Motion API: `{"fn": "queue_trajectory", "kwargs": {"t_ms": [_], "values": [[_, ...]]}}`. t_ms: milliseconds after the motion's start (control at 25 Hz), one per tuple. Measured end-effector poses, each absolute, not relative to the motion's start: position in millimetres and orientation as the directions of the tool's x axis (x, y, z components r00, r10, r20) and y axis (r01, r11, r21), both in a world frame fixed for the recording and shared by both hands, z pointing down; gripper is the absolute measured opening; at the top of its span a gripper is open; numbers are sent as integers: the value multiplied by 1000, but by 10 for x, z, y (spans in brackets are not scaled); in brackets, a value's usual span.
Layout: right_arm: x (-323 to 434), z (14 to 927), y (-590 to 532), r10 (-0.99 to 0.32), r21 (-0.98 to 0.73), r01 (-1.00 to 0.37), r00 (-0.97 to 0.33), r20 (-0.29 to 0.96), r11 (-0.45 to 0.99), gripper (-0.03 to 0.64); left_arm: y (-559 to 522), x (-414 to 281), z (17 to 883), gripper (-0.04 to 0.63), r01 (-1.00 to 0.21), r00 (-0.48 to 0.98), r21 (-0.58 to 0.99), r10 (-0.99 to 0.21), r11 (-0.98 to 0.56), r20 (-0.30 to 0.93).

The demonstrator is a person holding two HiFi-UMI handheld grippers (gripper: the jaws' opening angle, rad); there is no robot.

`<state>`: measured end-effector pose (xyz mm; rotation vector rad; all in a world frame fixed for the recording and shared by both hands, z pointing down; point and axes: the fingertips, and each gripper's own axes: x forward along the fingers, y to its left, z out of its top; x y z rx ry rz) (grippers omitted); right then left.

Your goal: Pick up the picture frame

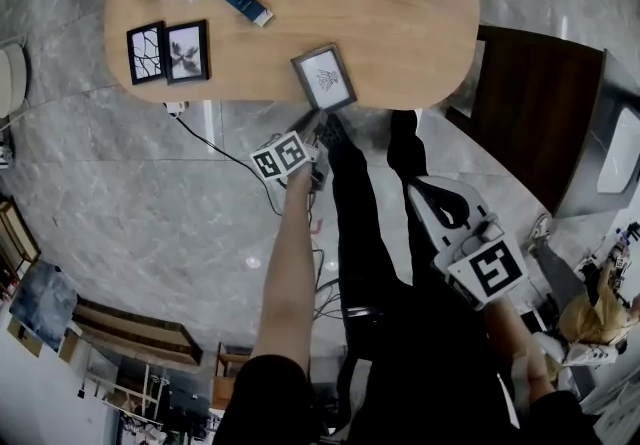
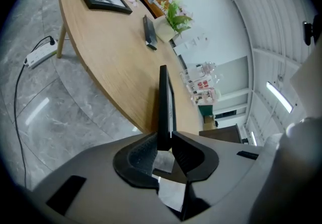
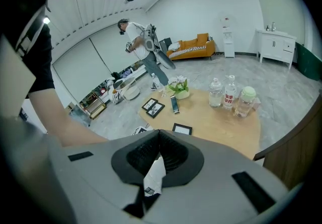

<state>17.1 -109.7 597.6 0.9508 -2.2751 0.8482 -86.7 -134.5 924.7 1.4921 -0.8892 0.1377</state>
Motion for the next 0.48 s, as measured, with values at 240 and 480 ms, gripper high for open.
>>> {"fn": "queue_trajectory", "kwargs": {"t_ms": [240,480], "values": [[229,5766,-1143,-471,-321,-774,-601,646,546,12,-1426,-773,8965,74,-570,715,815,-428,102,554],[308,5505,-1159,-520,-300,-789,-589,619,536,12,-1542,-775,8743,74,-537,719,837,-460,110,521]]}}
